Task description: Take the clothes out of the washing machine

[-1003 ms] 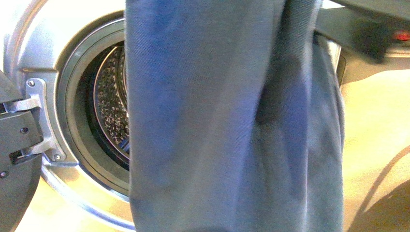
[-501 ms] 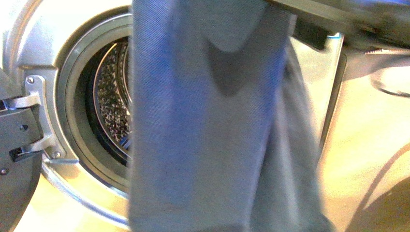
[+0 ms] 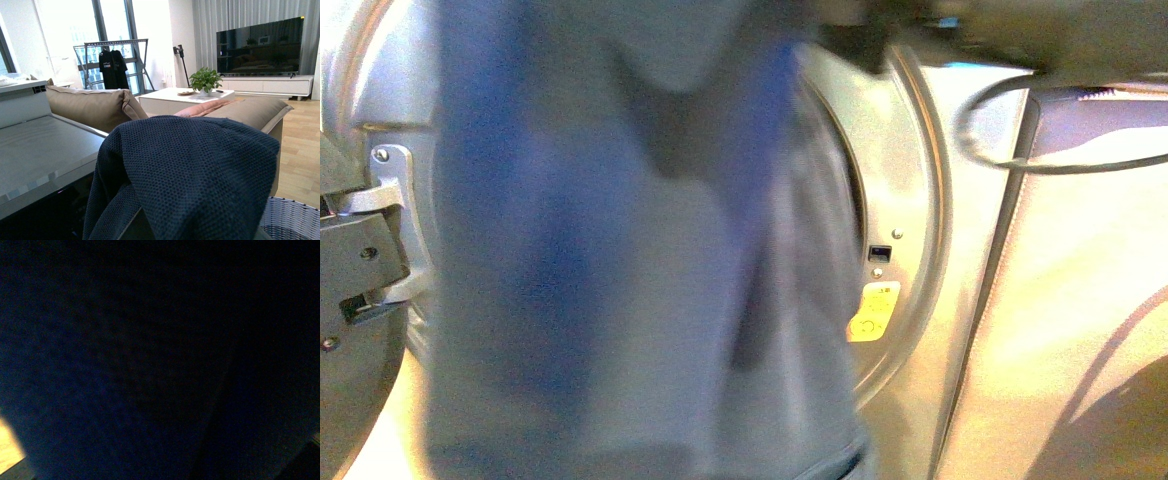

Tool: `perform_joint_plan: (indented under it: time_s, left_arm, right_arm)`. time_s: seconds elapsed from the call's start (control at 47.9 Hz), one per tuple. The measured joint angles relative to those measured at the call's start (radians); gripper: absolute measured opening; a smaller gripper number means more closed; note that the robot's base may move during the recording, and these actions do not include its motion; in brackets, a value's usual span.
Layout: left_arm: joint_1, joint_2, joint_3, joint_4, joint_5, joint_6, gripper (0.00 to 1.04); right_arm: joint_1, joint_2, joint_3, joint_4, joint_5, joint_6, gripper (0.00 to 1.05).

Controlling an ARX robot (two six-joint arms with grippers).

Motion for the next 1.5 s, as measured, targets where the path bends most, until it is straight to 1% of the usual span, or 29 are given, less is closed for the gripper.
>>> perform_joint_plan:
  time_s: [0.063,0.146,0.251,0.397,0.501,0.585,0.648,0.773,0.857,0.919,1.003,1.107,1.128,1.17,1.191,1.316,1.358,1.421,1.483,1.504]
  left_arm:
    - [0.0,0.0,0.0,0.0,-0.003,0.0,0.07]
    - [0.001,0.0,0.0,0.0,-0.003,0.0,0.07]
    - [0.001,0.0,0.0,0.0,-0.003,0.0,0.07]
    - [0.001,0.0,0.0,0.0,-0.003,0.0,0.07]
    - [0.001,0.0,0.0,0.0,-0.003,0.0,0.07]
    - [0.001,0.0,0.0,0.0,-0.003,0.0,0.07]
    - [0.001,0.0,0.0,0.0,-0.003,0.0,0.07]
    - [0.001,0.0,0.0,0.0,-0.003,0.0,0.07]
    - [0.001,0.0,0.0,0.0,-0.003,0.0,0.07]
    - [0.001,0.0,0.0,0.0,-0.002,0.0,0.07]
    - [0.001,0.0,0.0,0.0,-0.002,-0.001,0.08]
    - [0.001,0.0,0.0,0.0,0.002,-0.001,0.25]
    - [0.001,0.0,0.0,0.0,0.002,-0.001,0.27]
    - [0.001,0.0,0.002,0.0,0.003,-0.001,0.35]
    - [0.001,0.0,0.003,0.0,0.004,-0.001,0.37]
    - [0.001,0.0,0.008,0.0,0.005,-0.001,0.59]
    - [0.001,0.0,0.008,0.0,0.005,-0.001,0.64]
    - [0.001,0.0,0.008,0.0,0.005,-0.001,0.75]
    - [0.001,0.0,0.008,0.0,0.005,-0.001,0.84]
    - [0.001,0.0,0.008,0.0,0.005,-0.001,0.87]
  right_arm:
    - [0.01,0.016,0.017,-0.01,0.024,-0.006,0.97]
    - [0.021,0.054,0.062,-0.016,0.092,-0.018,0.97]
    - [0.016,0.113,0.128,-0.002,0.21,-0.005,0.97]
    - [-0.014,0.149,0.162,0.025,0.372,0.029,0.97]
    - [-0.04,0.159,0.166,0.054,0.418,0.051,0.97]
    - [-0.053,0.163,0.163,0.073,0.422,0.058,0.96]
    - [-0.061,0.163,0.151,0.089,0.428,0.058,0.86]
    - [-0.062,0.149,0.103,0.111,0.422,0.063,0.59]
    - [-0.062,0.13,0.074,0.122,0.413,0.071,0.45]
    - [-0.063,0.099,0.046,0.134,0.411,0.082,0.31]
    - [-0.073,0.056,0.013,0.153,0.401,0.101,0.17]
    - [-0.094,0.001,-0.03,0.17,0.381,0.127,0.04]
    - [-0.101,-0.015,-0.043,0.171,0.378,0.132,0.03]
    - [-0.118,-0.05,-0.072,0.179,0.366,0.146,0.03]
    - [-0.128,-0.069,-0.087,0.181,0.36,0.153,0.03]
    - [-0.196,-0.178,-0.155,0.188,0.328,0.196,0.03]
    - [-0.219,-0.208,-0.166,0.188,0.317,0.207,0.03]
    - [-0.28,-0.27,-0.177,0.188,0.296,0.236,0.03]
    - [-0.319,-0.302,-0.177,0.188,0.283,0.256,0.03]
    - [-0.351,-0.324,-0.177,0.188,0.276,0.27,0.03]
